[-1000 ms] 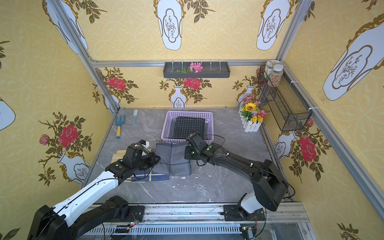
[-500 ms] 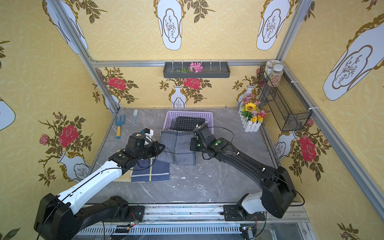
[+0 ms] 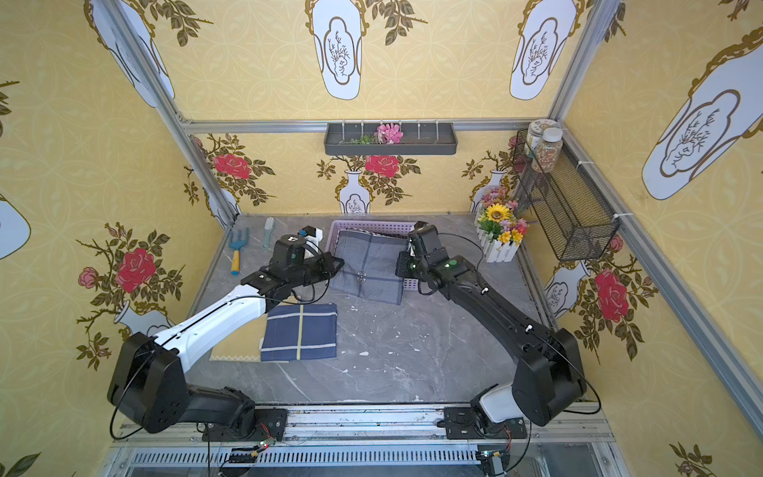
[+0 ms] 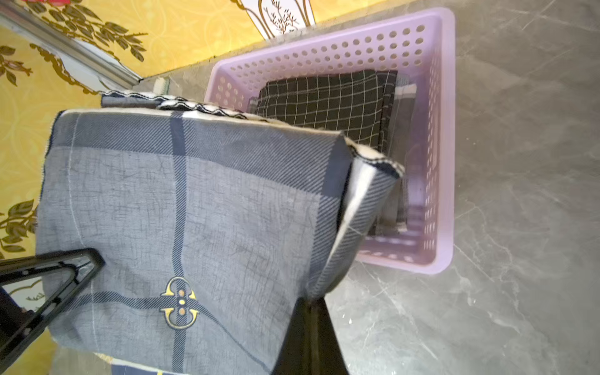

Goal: Put the folded pillowcase in the basket
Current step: Place the pillowcase in the basket.

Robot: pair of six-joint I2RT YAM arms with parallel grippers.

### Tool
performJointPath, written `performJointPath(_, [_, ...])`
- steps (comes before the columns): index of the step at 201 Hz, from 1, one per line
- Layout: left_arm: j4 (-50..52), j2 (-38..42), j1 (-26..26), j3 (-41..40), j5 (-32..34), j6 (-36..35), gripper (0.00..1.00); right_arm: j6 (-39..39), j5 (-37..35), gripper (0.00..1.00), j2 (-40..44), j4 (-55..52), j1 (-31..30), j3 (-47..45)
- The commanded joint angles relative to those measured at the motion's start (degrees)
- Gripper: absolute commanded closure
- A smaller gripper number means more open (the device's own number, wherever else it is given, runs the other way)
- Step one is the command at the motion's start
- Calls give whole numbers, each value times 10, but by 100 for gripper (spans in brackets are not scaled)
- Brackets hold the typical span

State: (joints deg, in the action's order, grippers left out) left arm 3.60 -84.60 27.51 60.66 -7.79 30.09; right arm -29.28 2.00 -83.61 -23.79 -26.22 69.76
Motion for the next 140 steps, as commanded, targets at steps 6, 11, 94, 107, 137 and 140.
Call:
performJointPath(6, [-33,-56,-6,49,-1,-29,100,25,27,100,-31,26,24,33])
performJointPath(11, [-33,-66,-8,59,-2,-31,100,28,29,100,-40,27,30,41])
performJointPath(94, [-29,-205,-51,179,-45,-41,100,43,63,100,-169,55,75,149])
performJointPath(107, [-33,-220,-56,184,-53,-39,100,44,68,100,-186,58,78,161])
performJointPath(137, [-37,-245,-62,192,-62,-37,100,44,80,100,-219,62,88,186])
performJointPath(140, [-37,-246,-63,191,-62,-36,100,45,82,100,-223,61,89,188])
